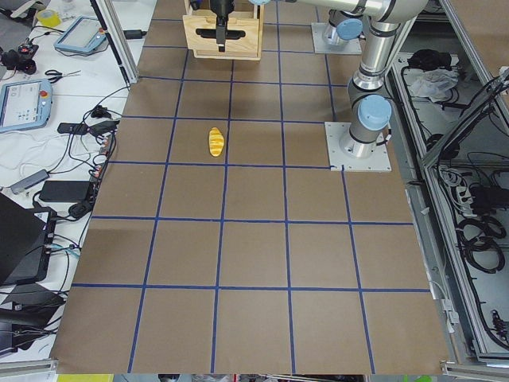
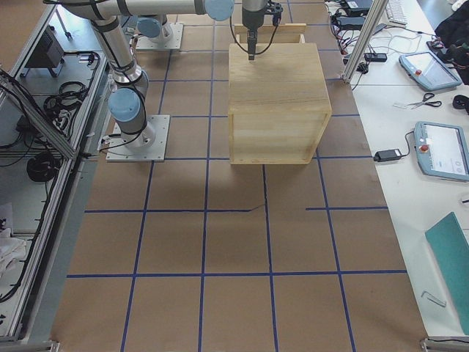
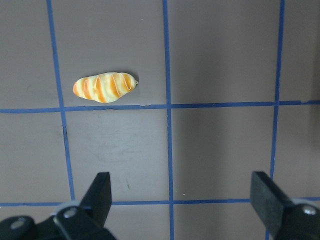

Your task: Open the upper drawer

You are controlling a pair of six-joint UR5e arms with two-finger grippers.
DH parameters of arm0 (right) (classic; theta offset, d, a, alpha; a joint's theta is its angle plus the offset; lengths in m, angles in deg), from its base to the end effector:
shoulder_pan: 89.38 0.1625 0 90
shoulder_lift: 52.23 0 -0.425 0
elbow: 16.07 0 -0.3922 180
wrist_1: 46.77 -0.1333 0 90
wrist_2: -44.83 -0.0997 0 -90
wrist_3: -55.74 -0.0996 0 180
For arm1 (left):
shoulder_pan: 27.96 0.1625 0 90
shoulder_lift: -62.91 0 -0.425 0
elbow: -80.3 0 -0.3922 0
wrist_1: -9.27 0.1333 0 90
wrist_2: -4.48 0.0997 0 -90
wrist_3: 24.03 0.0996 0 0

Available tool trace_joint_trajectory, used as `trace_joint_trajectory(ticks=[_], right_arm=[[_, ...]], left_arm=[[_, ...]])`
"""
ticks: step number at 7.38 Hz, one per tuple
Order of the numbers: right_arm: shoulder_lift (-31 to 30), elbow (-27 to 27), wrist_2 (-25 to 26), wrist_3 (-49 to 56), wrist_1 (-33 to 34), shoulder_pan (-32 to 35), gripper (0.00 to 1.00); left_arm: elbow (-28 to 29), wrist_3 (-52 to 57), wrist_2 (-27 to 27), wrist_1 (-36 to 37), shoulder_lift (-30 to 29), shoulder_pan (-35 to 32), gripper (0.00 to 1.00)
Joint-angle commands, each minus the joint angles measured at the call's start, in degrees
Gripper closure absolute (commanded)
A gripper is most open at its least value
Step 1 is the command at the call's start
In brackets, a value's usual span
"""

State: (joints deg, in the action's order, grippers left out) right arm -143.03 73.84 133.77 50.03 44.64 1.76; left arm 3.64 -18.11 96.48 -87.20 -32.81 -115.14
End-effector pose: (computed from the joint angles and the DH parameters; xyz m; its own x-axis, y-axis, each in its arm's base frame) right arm 0.1449 -0.4870 0.4980 -0.9966 0.0789 -0.0224 0.0797 0.9961 -0.0381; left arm -0.1035 -0.5385 0.5399 -0.9979 0.0534 -0.0368 0.0540 0.9984 -0.0164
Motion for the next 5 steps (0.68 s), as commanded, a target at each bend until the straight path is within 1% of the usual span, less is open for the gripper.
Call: trace_joint_trajectory(ticks=[1, 2, 3, 5], right_arm=[[0.0, 0.0, 0.0, 0.0, 0.0, 0.0, 0.0], [0.0, 0.0, 0.0, 0.0, 0.0, 0.0, 0.0], [0.0, 0.0, 0.0, 0.0, 0.0, 0.0, 0.0], [0.0, 0.0, 0.0, 0.0, 0.0, 0.0, 0.0]], left_arm=[[-3.6, 5.7, 0.4, 0.4, 1.9, 2.0, 0.0], [-4.5, 4.9, 0.4, 2.9, 1.7, 1.9, 0.0], [-6.5, 5.2, 0.3, 4.0, 2.2, 1.8, 0.0], [-7.2, 4.3, 0.5, 4.6, 3.0, 1.5, 0.0]])
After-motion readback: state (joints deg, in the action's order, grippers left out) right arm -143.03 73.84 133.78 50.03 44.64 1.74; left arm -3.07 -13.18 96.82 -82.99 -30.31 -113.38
